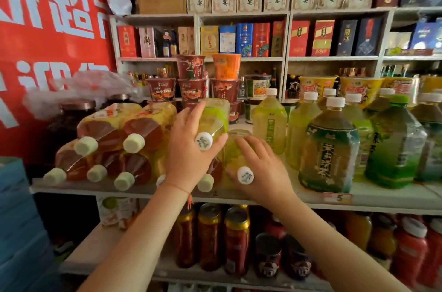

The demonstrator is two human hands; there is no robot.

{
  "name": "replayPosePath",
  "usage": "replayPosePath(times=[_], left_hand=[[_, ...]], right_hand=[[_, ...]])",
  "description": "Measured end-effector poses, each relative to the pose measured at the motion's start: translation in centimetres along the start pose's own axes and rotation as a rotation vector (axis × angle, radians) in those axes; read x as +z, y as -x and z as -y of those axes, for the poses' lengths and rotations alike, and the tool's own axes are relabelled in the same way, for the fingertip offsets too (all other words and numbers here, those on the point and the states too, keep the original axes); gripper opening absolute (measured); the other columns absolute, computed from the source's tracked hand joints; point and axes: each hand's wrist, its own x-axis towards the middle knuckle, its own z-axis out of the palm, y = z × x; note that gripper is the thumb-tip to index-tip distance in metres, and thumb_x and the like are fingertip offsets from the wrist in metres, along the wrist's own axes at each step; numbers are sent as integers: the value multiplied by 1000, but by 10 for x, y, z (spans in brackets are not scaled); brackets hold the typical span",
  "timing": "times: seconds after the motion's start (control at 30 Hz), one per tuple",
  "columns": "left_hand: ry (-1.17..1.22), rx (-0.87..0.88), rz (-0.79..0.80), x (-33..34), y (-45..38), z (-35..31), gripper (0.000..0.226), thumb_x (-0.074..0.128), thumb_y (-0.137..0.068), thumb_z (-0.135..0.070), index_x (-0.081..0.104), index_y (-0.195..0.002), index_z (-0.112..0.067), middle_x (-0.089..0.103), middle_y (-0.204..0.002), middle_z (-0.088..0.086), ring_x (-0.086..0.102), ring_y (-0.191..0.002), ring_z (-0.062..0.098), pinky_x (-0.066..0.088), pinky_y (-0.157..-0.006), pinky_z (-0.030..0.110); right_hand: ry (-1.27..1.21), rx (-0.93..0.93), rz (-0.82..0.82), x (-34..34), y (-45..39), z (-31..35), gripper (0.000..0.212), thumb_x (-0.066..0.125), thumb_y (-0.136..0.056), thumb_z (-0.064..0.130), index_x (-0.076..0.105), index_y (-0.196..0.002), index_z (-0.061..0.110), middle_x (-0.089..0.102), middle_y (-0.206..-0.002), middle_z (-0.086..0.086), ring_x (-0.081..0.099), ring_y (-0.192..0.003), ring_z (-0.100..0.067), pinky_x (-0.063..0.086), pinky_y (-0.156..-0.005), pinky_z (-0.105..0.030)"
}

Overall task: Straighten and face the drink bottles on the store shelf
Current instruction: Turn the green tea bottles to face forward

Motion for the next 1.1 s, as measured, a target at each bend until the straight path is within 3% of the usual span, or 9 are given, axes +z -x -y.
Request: replayPosePath(times=[0.1,0.27,0.33,0.47,0.6,0.7,0.9,1.0,1.1], left_hand=[[25,48,30,7,-3,-4,71,61,-88,-57,38,-152,-38,39,-154,3,42,-138,20,40,-97,24],[78,56,55,15,-3,-5,65,61,-92,-50,37,-152,-43,31,-161,8,36,-146,28,46,-102,36],[87,41,51,16,-3,-5,65,58,-91,-53,39,-151,-42,32,-160,9,39,-144,30,47,-103,41],[81,25,59,19,-3,-8,65,54,-89,-56,37,-151,-44,32,-160,6,44,-138,30,53,-98,45],[78,9,62,18,-4,-9,64,55,-90,-56,39,-151,-44,31,-159,5,48,-135,30,56,-95,46],[79,19,49,19,-3,-8,63,58,-91,-54,40,-151,-43,34,-158,7,49,-134,30,57,-94,45],[45,65,29,20,-6,-13,60,53,-91,-59,43,-148,-44,40,-155,7,51,-132,29,56,-87,39],[127,24,62,22,-12,-27,54,58,-94,-56,45,-146,-46,41,-154,3,46,-136,20,45,-93,27],[127,-6,195,29,-15,-42,55,59,-93,-54,45,-146,-46,48,-147,-2,54,-126,16,47,-92,25]], right_hand=[[-14,78,-103,-12,-11,3,65,48,-89,59,57,-134,13,60,-131,-5,54,-122,-26,54,-87,-39],[-51,170,-91,-41,-34,-7,37,63,-87,39,70,-114,14,67,-117,-4,59,-108,-25,45,-99,-43],[-159,249,-47,-51,-46,-5,18,64,-87,34,72,-91,17,68,-94,1,61,-89,-18,52,-82,-37],[-354,512,72,-64,-91,-9,25,65,-89,28,58,-69,16,58,-65,3,55,-59,-11,47,-54,-26],[-308,679,64,-59,-117,-30,23,65,-92,32,57,-102,13,56,-81,3,55,-71,-9,43,-55,-22],[-310,704,-47,-40,-109,-36,48,75,-87,29,43,-120,15,59,-101,-2,63,-89,-16,59,-72,-33],[-95,590,-76,-24,-93,-36,94,81,-77,45,26,-144,10,50,-130,-10,51,-120,-28,53,-97,-43],[85,558,68,-32,-90,-30,100,65,-93,39,-2,-154,-3,16,-161,-21,12,-150,-39,16,-124,-47],[292,355,-7,-40,-76,-14,74,42,-101,15,-4,-155,-4,-7,-163,-25,-12,-151,-39,-7,-121,-45]])
